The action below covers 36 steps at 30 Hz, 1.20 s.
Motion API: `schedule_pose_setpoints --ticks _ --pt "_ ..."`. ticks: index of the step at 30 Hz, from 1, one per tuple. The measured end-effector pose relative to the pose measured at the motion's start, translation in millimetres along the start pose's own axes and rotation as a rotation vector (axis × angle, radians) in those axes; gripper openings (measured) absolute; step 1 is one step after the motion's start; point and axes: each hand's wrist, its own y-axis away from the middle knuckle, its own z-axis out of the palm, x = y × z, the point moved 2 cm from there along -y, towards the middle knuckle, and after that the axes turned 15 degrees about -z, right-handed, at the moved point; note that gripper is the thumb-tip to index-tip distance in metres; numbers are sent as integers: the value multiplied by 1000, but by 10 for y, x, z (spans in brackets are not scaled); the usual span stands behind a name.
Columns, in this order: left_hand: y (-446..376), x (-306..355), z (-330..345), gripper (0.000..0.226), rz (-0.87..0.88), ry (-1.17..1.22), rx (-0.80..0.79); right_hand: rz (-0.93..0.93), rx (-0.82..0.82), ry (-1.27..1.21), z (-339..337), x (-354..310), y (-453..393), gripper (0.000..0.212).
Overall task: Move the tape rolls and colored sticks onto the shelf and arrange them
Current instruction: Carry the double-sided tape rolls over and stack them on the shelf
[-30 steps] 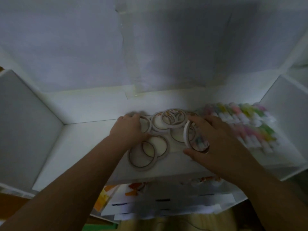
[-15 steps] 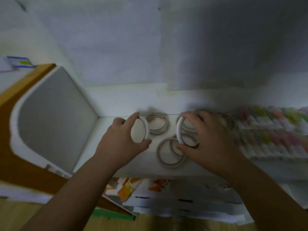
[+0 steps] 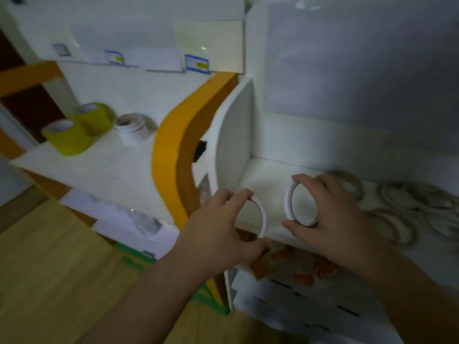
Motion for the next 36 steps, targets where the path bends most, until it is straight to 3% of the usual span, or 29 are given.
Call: schedule_pose_setpoints --ticks 4,8,17,25,36 --pt "352 -595 -370 90 45 49 -3 -74 -164 7 291 -615 -149 81" --pt "579 -1231 -665 90 -20 34 48 -134 -302 -31 558 -1187 -266 79" --pt "901 -2622 -1184 92 -224 23 125 -258 -159 -179 1202 -2468 -788 80" --pt "816 -3264 -1270 92 -327 86 120 -197 -118 -173 1551 -2767 -1185 83" --pt "-141 -3736 -1471 78 -310 117 176 -95 -25 -141 1929 -2557 -2156 82"
